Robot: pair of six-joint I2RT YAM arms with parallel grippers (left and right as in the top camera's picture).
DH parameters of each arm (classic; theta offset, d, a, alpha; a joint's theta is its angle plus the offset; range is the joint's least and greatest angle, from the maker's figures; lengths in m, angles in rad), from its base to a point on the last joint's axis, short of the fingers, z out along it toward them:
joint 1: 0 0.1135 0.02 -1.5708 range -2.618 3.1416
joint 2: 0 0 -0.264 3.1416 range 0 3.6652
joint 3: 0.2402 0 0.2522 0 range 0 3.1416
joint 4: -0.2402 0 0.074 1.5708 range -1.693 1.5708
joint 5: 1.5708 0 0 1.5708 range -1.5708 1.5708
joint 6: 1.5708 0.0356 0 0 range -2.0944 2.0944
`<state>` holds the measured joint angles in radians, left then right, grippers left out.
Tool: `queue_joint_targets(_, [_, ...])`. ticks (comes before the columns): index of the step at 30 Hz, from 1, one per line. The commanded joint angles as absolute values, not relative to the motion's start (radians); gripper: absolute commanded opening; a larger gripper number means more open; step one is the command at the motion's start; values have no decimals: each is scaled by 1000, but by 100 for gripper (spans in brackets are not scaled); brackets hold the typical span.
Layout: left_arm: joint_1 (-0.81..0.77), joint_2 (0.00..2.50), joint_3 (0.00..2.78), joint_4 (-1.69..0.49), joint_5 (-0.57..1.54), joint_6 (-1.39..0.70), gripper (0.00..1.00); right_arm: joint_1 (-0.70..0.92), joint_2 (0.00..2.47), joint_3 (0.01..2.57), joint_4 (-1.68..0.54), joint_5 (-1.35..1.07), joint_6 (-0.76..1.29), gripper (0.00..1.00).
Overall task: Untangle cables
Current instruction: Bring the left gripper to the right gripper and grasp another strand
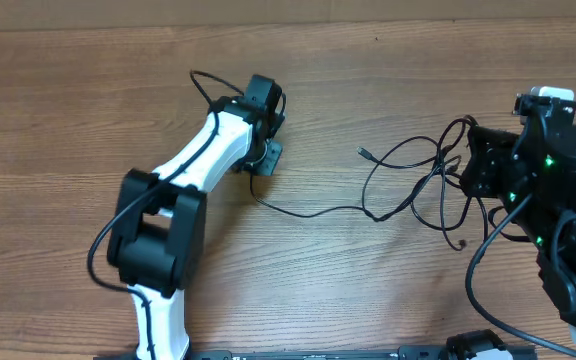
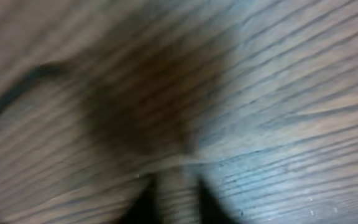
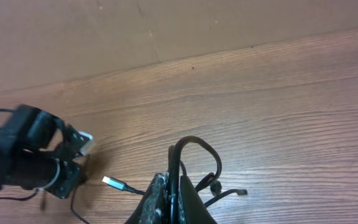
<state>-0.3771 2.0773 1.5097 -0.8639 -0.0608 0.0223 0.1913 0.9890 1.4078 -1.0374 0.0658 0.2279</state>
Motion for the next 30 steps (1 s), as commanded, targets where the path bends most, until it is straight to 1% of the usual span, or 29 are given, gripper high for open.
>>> queue_joint_targets(1, [-380,2057,1525,-867,-76,-41,100,189,991,1422,-1028,66,235,4])
queue_joint_targets(3, [-380,2042,1549,-881,-40,-57,100,189,996,1422,-1028,66,235,4])
queue_joint_targets(5, [-380,2020,1583,-903,46,-39,99,189,999,1422,-1028,66,235,4])
queue_joint_targets(8, [-381,1964,1629,-917,262,61,100,189,1004,1422,-1028,66,235,4])
queue_joint_targets(18, [-410,1762,1679,-899,828,357,99,189,1060,1422,-1052,65,236,4])
queue_joint_targets(23, [-485,1764,1674,-918,840,398,100,189,1090,1422,-1057,21,236,4])
queue_joint_targets(30, [-650,1779,1664,-945,838,486,100,189,1102,1422,-1055,13,235,4])
